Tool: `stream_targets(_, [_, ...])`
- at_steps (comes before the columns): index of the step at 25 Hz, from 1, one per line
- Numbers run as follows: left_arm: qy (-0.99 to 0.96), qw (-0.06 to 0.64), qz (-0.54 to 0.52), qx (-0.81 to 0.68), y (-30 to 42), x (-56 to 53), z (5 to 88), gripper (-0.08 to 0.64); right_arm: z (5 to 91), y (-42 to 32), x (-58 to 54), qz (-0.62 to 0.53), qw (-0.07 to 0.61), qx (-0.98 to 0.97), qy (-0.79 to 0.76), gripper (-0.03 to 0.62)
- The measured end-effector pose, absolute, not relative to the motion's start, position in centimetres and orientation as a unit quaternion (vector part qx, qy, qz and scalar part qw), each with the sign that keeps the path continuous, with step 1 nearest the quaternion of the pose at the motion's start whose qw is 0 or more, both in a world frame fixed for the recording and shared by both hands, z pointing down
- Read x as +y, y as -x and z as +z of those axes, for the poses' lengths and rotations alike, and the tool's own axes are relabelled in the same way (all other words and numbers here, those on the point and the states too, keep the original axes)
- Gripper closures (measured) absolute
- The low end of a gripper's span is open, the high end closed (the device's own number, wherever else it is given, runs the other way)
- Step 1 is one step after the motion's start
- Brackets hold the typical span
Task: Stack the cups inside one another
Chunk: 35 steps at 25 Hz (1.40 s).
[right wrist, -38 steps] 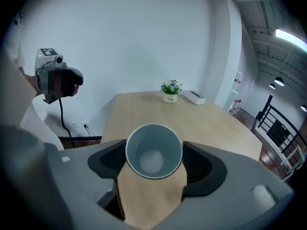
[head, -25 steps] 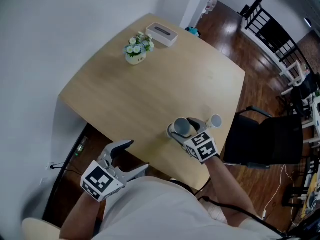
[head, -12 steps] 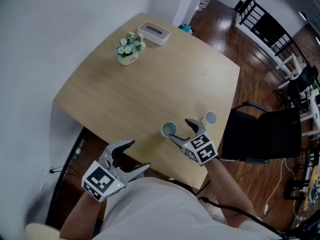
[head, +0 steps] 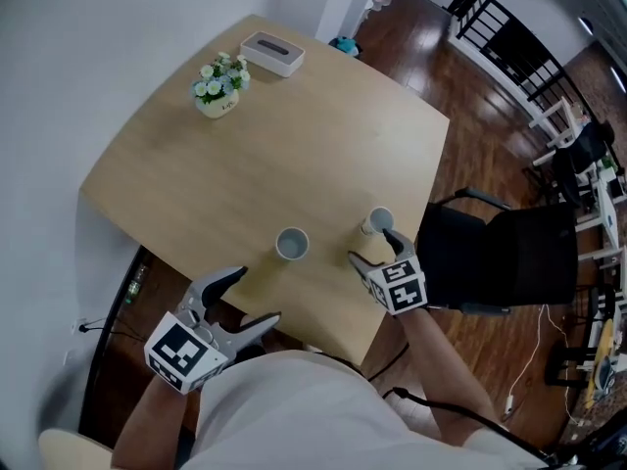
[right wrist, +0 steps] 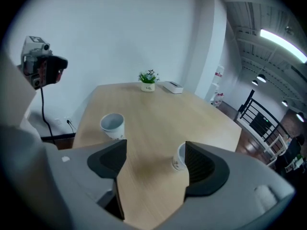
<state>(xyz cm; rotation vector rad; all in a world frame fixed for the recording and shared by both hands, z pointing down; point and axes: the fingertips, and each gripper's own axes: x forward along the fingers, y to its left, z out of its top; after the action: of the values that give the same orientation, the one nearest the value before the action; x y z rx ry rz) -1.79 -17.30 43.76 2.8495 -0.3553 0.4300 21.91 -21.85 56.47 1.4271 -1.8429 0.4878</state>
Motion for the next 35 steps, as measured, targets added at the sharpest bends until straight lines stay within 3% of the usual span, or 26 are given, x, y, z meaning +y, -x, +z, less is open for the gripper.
stream_targets(9, [-0.950, 0.146, 0.173, -0.215, 0.5, -13.2, 43.4, 0.193, 62.5, -30.9, -25.5, 0.232, 0.377, -0.691, -0.572, 0.166])
stream_targets(17, [-0.929, 0.164, 0.178, -0.279, 1.7, -11.1, 43.2, 0.193, 65.1, -31.8, -27.2, 0.267, 0.365, -0.692, -0.563, 0.189])
stream_targets(35, [-0.956, 0.134, 0.140, -0.221, 4.2, -12.8, 42.8, 0.193, 53.3, -20.0, -24.9, 0.204, 0.344, -0.765, -0.504, 0.213])
